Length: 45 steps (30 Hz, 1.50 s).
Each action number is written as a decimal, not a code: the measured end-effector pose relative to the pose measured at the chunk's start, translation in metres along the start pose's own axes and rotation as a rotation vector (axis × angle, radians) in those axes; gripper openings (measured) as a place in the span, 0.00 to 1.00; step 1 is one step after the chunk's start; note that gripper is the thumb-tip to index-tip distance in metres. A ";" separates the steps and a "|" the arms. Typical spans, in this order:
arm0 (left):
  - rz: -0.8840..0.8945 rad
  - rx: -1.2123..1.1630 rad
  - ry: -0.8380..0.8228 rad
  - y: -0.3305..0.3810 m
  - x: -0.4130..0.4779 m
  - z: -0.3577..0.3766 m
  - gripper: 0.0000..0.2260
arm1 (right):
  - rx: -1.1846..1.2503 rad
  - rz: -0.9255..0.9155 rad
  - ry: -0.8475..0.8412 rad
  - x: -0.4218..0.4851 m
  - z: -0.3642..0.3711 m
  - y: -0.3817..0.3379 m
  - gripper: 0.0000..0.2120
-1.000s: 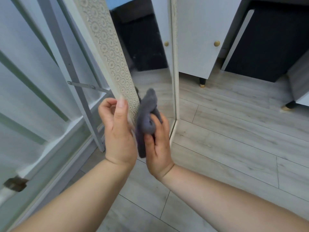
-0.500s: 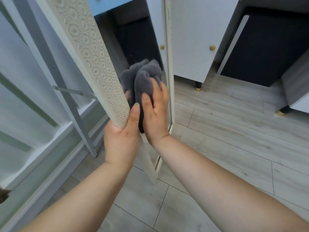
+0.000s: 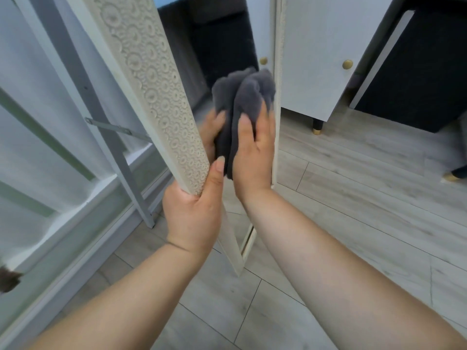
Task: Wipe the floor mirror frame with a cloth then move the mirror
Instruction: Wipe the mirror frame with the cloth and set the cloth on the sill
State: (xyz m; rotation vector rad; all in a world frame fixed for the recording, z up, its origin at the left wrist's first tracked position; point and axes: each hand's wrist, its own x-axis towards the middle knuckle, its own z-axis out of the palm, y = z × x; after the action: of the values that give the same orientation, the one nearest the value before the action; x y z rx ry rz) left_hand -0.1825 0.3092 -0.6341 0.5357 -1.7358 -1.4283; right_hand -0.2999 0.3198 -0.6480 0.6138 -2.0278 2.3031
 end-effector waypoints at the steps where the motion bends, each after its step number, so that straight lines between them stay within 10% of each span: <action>1: -0.031 0.019 0.042 -0.002 0.000 -0.001 0.15 | 0.002 -0.091 -0.001 0.017 0.003 -0.009 0.21; 7: 0.010 0.030 0.104 -0.008 -0.002 0.002 0.25 | -0.023 -0.055 0.065 0.092 -0.006 0.049 0.21; 17: 0.024 0.008 0.105 -0.014 -0.002 0.002 0.24 | 0.020 0.698 0.210 0.031 -0.041 0.180 0.22; 25: 0.120 -0.020 0.068 -0.025 -0.003 0.000 0.26 | -0.020 0.222 0.131 0.032 -0.035 0.155 0.27; 39: -0.111 0.049 0.008 -0.059 -0.026 0.003 0.16 | 0.062 0.966 0.256 -0.003 -0.056 0.207 0.20; 45: -0.158 0.020 0.093 -0.063 -0.034 0.011 0.28 | -0.001 0.532 0.344 0.034 -0.041 0.200 0.16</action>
State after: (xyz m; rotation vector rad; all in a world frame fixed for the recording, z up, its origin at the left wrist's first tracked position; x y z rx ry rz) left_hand -0.1814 0.3242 -0.7054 0.7529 -1.6653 -1.4718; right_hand -0.3957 0.3188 -0.8312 -0.3554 -2.2028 2.4250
